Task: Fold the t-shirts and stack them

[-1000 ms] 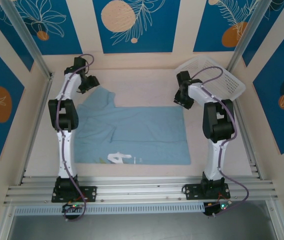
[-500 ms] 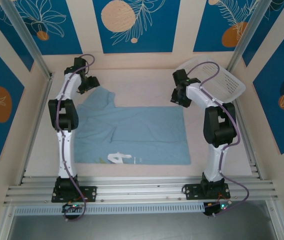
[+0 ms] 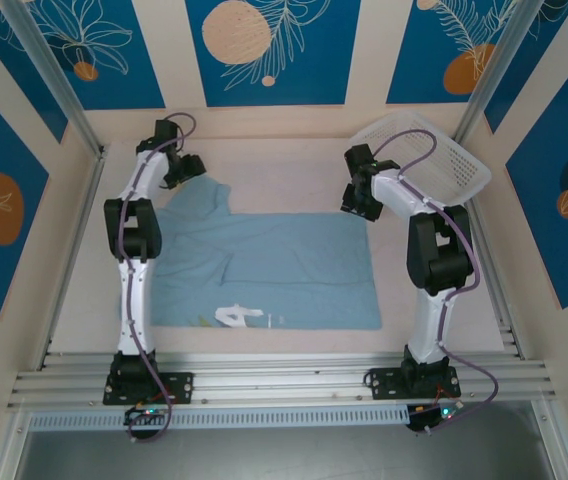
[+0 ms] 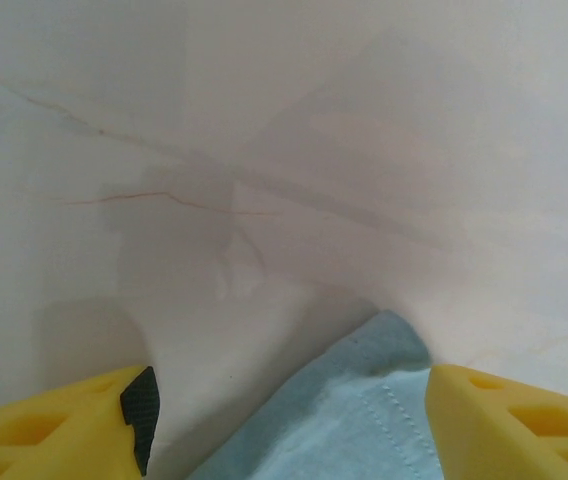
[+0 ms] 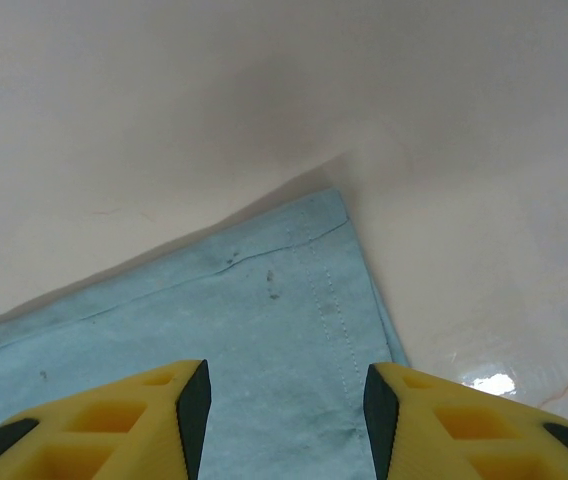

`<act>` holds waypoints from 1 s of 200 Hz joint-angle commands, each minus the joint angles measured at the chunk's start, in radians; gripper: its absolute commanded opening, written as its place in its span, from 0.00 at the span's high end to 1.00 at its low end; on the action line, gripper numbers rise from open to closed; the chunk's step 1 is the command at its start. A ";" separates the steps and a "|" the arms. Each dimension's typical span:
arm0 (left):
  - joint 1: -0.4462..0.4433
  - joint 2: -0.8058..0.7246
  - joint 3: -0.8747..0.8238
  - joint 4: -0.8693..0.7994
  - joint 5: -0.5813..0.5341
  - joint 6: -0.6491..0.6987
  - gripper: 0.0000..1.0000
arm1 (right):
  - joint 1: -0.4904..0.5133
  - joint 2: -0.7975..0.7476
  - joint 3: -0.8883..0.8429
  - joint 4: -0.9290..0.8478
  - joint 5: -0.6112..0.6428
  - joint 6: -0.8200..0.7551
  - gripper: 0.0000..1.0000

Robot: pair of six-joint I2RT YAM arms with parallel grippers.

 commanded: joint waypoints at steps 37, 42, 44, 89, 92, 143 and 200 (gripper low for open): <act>-0.050 0.091 0.078 -0.176 -0.059 0.019 0.56 | -0.006 -0.044 -0.021 -0.018 -0.016 0.020 0.53; -0.052 0.089 0.077 -0.184 -0.064 0.022 0.60 | -0.008 -0.044 -0.021 -0.018 -0.017 0.022 0.54; -0.053 0.087 0.077 -0.188 -0.069 0.024 0.62 | -0.009 -0.045 -0.021 -0.017 -0.017 0.023 0.53; -0.058 0.042 0.081 -0.254 -0.138 0.008 0.92 | -0.004 -0.030 -0.006 -0.010 -0.032 0.017 0.54; -0.058 0.038 0.081 -0.258 -0.148 0.009 0.95 | -0.003 -0.028 -0.005 -0.009 -0.033 0.015 0.54; -0.051 -0.103 0.062 -0.292 -0.279 0.026 1.00 | -0.006 0.038 0.027 -0.049 -0.011 -0.008 0.55; 0.005 -0.167 0.006 -0.280 -0.251 0.033 1.00 | 0.013 0.140 0.124 -0.090 0.025 -0.031 0.54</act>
